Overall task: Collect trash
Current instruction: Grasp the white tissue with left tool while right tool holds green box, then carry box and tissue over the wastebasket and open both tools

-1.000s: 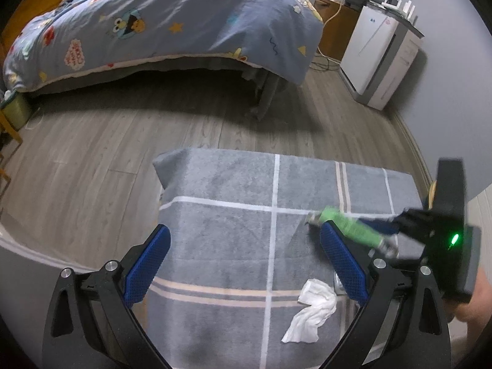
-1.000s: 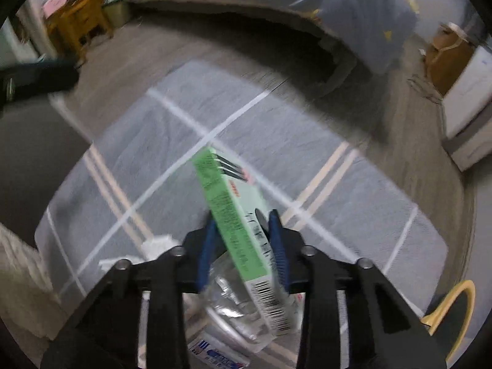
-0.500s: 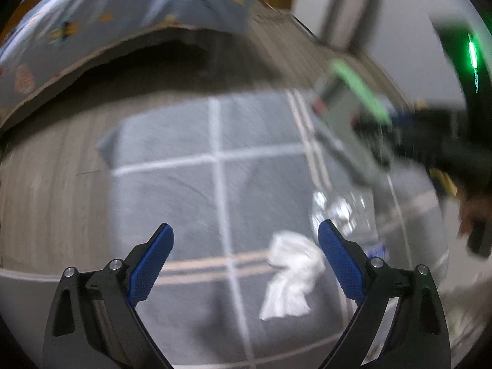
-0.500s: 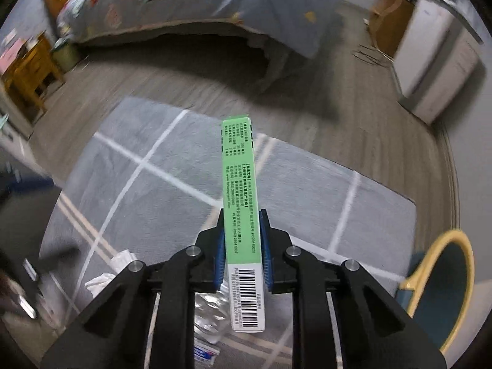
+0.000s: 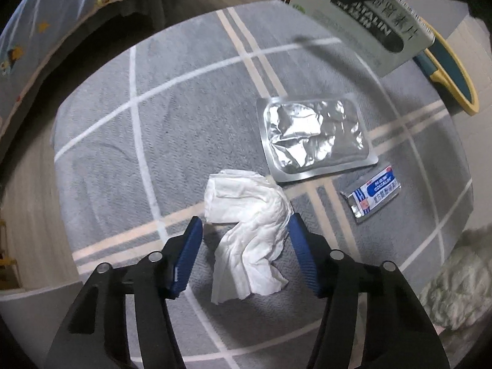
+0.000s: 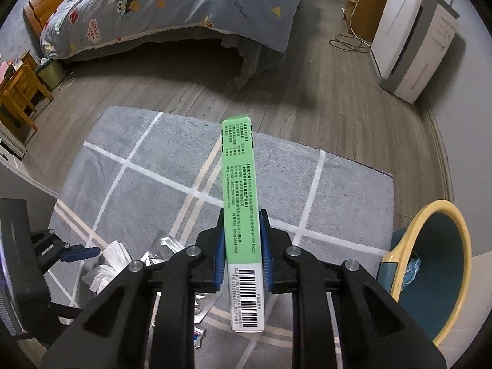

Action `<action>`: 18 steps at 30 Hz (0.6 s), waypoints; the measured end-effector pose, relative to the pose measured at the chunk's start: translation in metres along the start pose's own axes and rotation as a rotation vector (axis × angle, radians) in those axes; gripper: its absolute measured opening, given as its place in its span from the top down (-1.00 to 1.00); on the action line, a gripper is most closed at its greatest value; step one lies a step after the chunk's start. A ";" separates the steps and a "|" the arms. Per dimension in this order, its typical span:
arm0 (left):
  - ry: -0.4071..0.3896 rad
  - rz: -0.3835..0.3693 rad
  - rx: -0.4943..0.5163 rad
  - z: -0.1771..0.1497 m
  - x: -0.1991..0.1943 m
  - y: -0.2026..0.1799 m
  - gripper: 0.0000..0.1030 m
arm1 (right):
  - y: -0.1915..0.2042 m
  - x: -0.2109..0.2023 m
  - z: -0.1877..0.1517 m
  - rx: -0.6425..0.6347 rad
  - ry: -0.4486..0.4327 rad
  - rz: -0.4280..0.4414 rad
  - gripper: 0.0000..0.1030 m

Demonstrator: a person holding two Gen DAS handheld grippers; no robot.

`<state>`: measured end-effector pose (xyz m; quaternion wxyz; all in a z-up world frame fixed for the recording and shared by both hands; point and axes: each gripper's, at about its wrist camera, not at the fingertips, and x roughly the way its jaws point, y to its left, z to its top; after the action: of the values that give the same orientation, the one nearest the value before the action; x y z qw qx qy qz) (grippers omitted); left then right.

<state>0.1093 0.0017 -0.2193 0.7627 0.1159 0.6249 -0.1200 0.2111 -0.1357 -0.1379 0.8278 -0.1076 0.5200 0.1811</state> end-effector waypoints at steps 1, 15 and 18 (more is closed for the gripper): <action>0.014 0.004 0.007 0.000 0.003 -0.001 -0.09 | -0.001 0.000 0.000 0.005 0.000 0.001 0.64; -0.176 0.040 -0.037 0.015 -0.052 0.006 0.73 | -0.006 -0.044 -0.012 0.028 -0.036 -0.004 0.64; -0.237 0.048 -0.050 0.017 -0.071 0.000 0.73 | -0.007 -0.059 -0.018 0.024 -0.050 -0.013 0.64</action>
<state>0.1116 -0.0009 -0.1468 0.8366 0.0966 0.5302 -0.0988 0.1755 -0.1595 -0.0926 0.8429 -0.0967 0.5007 0.1719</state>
